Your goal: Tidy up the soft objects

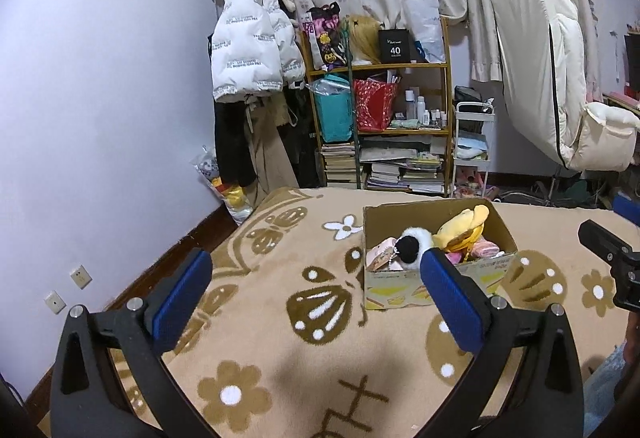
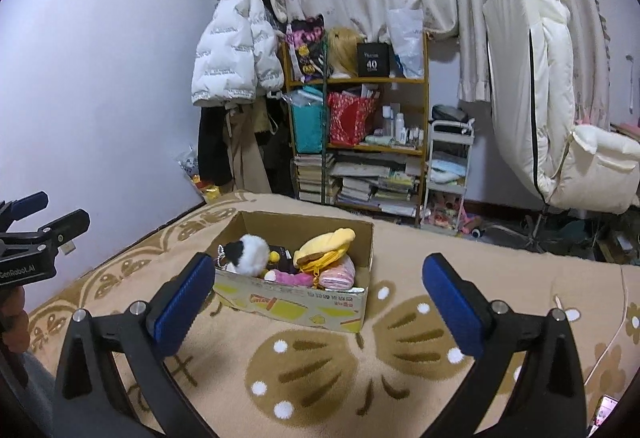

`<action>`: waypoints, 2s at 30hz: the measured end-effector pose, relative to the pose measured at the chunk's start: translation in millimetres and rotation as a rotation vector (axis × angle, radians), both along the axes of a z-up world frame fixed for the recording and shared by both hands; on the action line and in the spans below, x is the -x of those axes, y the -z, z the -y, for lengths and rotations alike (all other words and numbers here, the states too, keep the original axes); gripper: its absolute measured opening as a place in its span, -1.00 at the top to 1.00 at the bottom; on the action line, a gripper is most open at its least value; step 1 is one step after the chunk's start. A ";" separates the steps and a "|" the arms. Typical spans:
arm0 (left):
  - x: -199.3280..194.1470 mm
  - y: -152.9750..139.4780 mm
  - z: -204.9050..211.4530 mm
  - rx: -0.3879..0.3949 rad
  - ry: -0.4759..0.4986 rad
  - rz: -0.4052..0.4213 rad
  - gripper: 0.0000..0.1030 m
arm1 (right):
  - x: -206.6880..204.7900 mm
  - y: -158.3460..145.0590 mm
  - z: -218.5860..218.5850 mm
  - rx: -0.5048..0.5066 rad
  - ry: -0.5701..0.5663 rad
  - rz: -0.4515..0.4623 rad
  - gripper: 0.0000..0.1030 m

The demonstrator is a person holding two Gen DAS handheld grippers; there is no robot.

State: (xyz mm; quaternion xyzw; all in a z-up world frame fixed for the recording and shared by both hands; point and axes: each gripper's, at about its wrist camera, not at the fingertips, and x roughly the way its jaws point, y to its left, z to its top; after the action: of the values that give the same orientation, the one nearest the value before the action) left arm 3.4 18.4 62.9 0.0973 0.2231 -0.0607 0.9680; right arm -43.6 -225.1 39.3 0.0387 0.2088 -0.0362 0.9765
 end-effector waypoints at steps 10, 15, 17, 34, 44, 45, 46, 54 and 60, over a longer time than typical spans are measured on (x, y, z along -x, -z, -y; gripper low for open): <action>0.3 15.2 -0.3 -0.030 0.006 -0.034 -0.99 | 7.1 12.1 -3.6 0.016 0.012 -0.013 -1.00; -7.5 20.6 -1.6 -0.027 0.004 -0.054 -0.99 | -0.3 21.9 2.7 0.002 0.017 -0.046 -1.00; -9.8 23.4 -1.6 -0.028 0.004 -0.059 -0.99 | -4.2 25.7 5.3 -0.005 0.017 -0.059 -1.00; -19.9 43.0 15.3 -0.081 0.032 -0.068 -0.99 | -16.1 39.7 21.1 -0.052 0.033 -0.093 -1.00; -20.9 45.0 13.2 -0.079 0.028 -0.071 -0.99 | -16.4 40.5 21.8 -0.052 0.033 -0.093 -1.00; -20.7 44.9 13.2 -0.080 0.027 -0.069 -0.99 | -16.3 40.2 21.9 -0.052 0.032 -0.094 -1.00; -21.0 45.1 13.3 -0.080 0.026 -0.067 -0.99 | -16.1 40.0 21.6 -0.052 0.032 -0.094 -1.00; -21.2 48.4 14.8 -0.082 0.022 -0.067 -0.99 | -16.4 40.6 23.3 -0.054 0.033 -0.093 -1.00; -22.0 49.3 15.4 -0.084 0.022 -0.069 -0.99 | -16.4 41.0 24.1 -0.052 0.033 -0.094 -1.00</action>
State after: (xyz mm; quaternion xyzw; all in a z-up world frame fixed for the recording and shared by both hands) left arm 25.5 3.0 13.7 0.1381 0.2579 -0.0651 0.9540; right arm -27.2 -249.2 -1.7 0.0658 0.2548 -0.0484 0.9635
